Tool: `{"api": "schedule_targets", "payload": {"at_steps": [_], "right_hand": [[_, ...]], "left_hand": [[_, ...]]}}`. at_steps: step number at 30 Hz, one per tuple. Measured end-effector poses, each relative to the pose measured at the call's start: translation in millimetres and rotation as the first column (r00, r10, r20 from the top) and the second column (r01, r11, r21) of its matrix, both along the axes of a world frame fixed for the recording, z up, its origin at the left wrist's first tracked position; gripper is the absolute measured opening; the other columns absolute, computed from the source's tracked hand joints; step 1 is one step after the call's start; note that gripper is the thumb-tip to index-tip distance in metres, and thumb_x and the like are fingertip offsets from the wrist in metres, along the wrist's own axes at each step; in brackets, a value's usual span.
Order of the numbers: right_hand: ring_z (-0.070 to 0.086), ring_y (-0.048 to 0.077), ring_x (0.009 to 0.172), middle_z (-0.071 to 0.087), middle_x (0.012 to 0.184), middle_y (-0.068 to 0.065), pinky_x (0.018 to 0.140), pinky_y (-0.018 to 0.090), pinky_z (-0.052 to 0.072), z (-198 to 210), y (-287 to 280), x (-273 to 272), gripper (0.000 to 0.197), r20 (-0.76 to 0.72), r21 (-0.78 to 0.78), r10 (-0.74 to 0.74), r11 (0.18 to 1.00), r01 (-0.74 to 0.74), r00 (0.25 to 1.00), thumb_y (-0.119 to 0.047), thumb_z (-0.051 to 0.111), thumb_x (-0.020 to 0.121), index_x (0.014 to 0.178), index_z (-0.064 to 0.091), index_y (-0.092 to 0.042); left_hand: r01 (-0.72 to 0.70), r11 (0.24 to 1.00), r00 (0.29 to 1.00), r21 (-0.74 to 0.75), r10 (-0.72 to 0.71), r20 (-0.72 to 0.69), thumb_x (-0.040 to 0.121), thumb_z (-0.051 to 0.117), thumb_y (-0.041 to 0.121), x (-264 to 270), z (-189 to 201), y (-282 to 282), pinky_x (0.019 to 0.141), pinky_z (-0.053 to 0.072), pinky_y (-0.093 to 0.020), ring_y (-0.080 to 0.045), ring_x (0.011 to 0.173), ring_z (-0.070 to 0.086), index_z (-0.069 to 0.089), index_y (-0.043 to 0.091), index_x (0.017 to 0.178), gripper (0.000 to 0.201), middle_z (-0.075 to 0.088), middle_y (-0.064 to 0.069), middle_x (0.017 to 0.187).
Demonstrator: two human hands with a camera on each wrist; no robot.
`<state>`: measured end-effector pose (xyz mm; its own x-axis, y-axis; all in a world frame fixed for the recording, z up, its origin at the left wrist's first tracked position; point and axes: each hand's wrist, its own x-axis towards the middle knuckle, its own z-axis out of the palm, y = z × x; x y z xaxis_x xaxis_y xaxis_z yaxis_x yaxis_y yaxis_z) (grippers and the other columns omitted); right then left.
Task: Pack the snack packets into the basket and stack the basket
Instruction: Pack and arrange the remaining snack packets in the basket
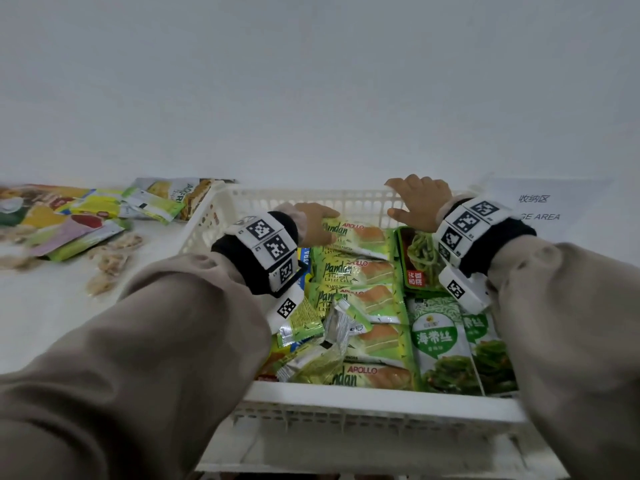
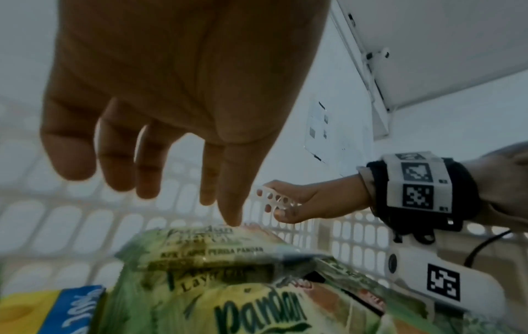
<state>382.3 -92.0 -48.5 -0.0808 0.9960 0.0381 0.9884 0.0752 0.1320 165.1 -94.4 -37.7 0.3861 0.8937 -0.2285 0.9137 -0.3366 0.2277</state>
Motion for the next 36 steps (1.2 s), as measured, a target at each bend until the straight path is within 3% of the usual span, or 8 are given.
{"api": "schedule_targets", "payload": {"at_steps": [4,13,17,20,23,26,31,36], "right_hand": [[0.036,0.029,0.128,0.035,0.141,0.01,0.103,0.04,0.027,-0.9,0.0,-0.4,0.056,0.003,0.009,0.0,1.0,0.0,1.0,-0.043,0.037,0.095,0.144,0.02,-0.022],[0.035,0.029,0.128,0.033,0.142,0.009,0.103,0.041,0.027,-4.4,1.4,0.4,0.059,0.019,0.026,-0.005,1.0,0.004,1.0,-0.044,0.039,0.094,0.144,0.017,-0.023],[0.035,0.029,0.128,0.033,0.141,0.009,0.103,0.041,0.026,-5.6,2.7,1.0,0.059,0.017,0.034,0.0,0.999,-0.001,1.0,-0.045,0.04,0.093,0.144,0.017,-0.023],[0.035,0.029,0.128,0.033,0.141,0.009,0.103,0.041,0.027,-6.3,2.6,1.3,0.06,0.021,0.037,0.0,0.999,-0.001,1.0,-0.045,0.04,0.093,0.144,0.017,-0.023],[0.035,0.029,0.127,0.034,0.14,0.009,0.103,0.041,0.027,-6.9,3.0,1.4,0.06,0.027,0.043,0.001,0.999,-0.002,1.0,-0.046,0.04,0.093,0.143,0.018,-0.023],[0.035,0.029,0.128,0.033,0.14,0.01,0.103,0.041,0.027,-7.4,3.4,1.5,0.061,0.029,0.044,0.006,0.999,-0.007,1.0,-0.046,0.041,0.093,0.143,0.018,-0.022],[0.035,0.03,0.127,0.034,0.14,0.01,0.103,0.041,0.027,-7.9,2.4,1.1,0.061,0.024,0.051,0.004,0.999,-0.005,1.0,-0.046,0.042,0.092,0.143,0.018,-0.022],[0.037,0.03,0.126,0.035,0.138,0.011,0.102,0.042,0.027,-8.2,2.2,0.6,0.062,0.031,0.057,0.004,0.998,-0.006,0.999,-0.046,0.043,0.092,0.143,0.019,-0.021]], "left_hand": [[0.086,0.981,0.991,0.177,-0.066,-0.115,0.086,0.058,0.041,8.4,5.2,-1.3,0.103,0.036,-0.039,-0.026,0.127,0.037,0.034,0.033,0.139,0.058,0.03,-0.007,0.141],[0.292,0.956,0.928,-0.041,-0.293,-0.231,0.093,0.05,0.008,30.8,5.7,1.6,0.084,0.043,-0.024,-0.019,0.109,0.056,0.028,0.029,0.143,0.059,0.041,-0.005,0.143],[0.286,0.958,0.935,0.025,-0.273,-0.228,0.094,0.048,0.012,40.7,-1.6,7.8,0.052,0.032,-0.016,0.003,0.052,0.034,0.05,0.014,0.129,0.035,0.036,0.016,0.074],[0.265,0.964,0.919,0.024,-0.245,-0.308,0.096,0.045,0.023,44.7,-2.9,4.8,0.053,0.028,-0.013,0.002,0.06,0.028,0.048,0.032,0.089,0.012,0.031,0.014,0.074],[0.287,0.957,0.887,-0.038,-0.281,-0.367,0.097,0.041,0.02,42.8,1.1,2.1,0.076,0.04,-0.018,-0.018,0.107,0.051,0.034,0.028,0.14,0.044,0.043,-0.006,0.128],[0.298,0.953,0.923,0.057,-0.272,-0.273,0.094,0.048,0.031,35.2,18.3,-9.5,0.106,0.034,-0.038,-0.022,0.127,0.038,0.028,0.034,0.143,0.053,0.024,-0.005,0.147],[0.42,0.902,0.904,-0.103,-0.426,-0.042,0.083,0.064,0.029,31.8,33.7,-44.7,0.09,0.036,-0.026,-0.016,0.11,0.047,0.05,0.022,0.124,0.043,0.047,0.0,0.116],[0.474,0.799,0.77,-0.368,-0.58,-0.267,0.08,0.068,0.03,34.8,9.6,-66.7,0.089,0.033,-0.023,-0.017,0.118,0.046,0.05,0.018,0.127,0.051,0.049,-0.001,0.126]]}}
